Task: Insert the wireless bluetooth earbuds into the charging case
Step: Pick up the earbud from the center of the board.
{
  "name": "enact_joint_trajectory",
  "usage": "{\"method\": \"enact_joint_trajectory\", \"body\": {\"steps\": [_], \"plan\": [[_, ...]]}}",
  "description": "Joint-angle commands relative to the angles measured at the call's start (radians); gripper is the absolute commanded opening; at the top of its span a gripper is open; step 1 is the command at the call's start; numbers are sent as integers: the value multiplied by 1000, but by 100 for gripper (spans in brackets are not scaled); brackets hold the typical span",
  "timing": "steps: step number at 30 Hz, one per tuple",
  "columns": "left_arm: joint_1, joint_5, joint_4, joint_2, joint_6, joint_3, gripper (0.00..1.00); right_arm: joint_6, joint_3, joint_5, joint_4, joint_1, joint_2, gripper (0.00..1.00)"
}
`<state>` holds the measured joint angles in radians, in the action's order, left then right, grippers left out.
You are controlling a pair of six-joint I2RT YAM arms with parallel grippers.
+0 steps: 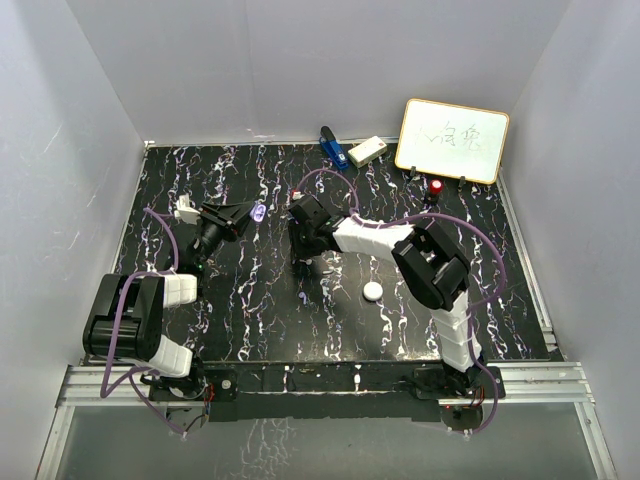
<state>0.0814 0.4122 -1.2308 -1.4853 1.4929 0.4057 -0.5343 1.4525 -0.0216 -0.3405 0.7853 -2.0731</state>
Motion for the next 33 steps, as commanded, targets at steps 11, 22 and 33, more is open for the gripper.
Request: {"method": "enact_joint_trajectory", "body": {"steps": [11,22,33], "plan": [[-5,16,-79,-7,9,-13,0,-18,61,21,-22,2,-19,13],[-5,34,-82,-15,18,-7,0,71,32,76,21,0,23,0],[-5,83,-95,-57,71,43,0,171,-462,-29,715,-90,428,0]]}}
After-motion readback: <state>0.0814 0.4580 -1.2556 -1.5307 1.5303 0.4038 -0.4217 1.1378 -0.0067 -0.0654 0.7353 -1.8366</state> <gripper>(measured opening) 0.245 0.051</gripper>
